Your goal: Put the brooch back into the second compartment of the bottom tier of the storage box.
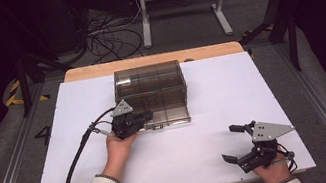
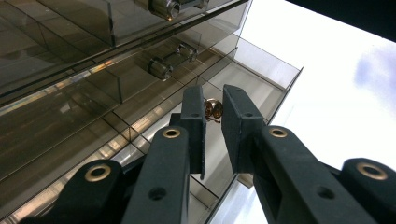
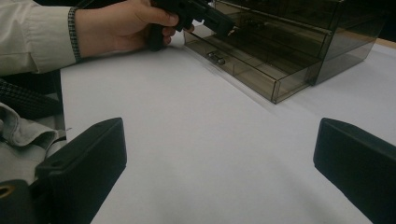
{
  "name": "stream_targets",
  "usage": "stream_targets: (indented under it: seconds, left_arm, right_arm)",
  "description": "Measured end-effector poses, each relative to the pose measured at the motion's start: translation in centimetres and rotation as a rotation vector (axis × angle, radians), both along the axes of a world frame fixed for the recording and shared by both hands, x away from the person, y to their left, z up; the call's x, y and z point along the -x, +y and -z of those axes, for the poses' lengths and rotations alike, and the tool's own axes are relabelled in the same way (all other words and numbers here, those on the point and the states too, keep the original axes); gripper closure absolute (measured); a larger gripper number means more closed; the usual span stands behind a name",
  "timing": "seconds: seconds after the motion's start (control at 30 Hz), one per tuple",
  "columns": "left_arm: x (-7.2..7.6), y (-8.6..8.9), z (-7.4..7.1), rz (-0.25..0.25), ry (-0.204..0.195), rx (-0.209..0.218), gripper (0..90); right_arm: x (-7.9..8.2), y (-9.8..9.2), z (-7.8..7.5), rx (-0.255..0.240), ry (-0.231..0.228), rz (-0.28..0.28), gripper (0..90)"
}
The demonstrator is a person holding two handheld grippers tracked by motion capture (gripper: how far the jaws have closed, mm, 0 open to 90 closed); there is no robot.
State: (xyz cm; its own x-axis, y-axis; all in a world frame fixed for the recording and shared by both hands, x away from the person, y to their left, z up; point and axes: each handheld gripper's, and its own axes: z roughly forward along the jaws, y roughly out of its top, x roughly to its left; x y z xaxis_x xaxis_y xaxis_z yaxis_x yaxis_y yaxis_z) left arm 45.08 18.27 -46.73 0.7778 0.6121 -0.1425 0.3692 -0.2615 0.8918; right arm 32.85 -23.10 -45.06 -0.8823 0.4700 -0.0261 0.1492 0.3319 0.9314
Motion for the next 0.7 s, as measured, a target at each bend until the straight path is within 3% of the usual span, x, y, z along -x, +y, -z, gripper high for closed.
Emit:
stream_targets:
  seconds: [0.33,0.57,0.7]
  left_arm:
    - [-0.07,0.02,-0.02,0.0,-0.005,-0.001,78.9]
    - [0.04,0.1,-0.24,-0.006,0.022,0.025,72.6]
    - [0.54,0.02,-0.97,0.004,0.01,0.051,69.8]
  right_arm:
    - [0.02,0.01,0.0,0.0,0.001,-0.004,3.2]
    - [0.04,-0.01,0.0,-0.002,0.002,-0.005,3.2]
    - [0.04,-0.03,0.01,-0.003,0.001,-0.006,3.2]
